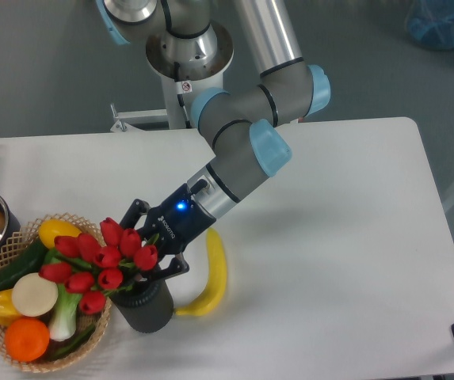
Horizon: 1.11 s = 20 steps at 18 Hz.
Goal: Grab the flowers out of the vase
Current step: 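Close the gripper on the tulip stems, then lift the gripped tulips up out of the vase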
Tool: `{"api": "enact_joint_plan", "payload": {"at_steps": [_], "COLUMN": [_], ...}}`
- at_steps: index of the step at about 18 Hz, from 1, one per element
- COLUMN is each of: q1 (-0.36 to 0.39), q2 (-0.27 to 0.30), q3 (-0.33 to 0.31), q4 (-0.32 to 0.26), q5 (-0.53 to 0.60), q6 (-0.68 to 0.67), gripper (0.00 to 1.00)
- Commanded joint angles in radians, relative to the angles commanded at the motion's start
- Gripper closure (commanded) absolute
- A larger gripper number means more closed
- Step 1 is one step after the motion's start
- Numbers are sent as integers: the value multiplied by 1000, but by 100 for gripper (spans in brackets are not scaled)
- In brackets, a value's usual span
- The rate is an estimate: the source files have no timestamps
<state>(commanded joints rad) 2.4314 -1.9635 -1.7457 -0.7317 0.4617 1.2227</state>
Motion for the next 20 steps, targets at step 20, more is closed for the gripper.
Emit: {"api": "enact_joint_plan", "payload": {"at_steps": [20], "q1": [9], "q2": [12], "q3": [52], "q4": [0], "q5": [-44], "q6": [-95], "gripper": [66]}}
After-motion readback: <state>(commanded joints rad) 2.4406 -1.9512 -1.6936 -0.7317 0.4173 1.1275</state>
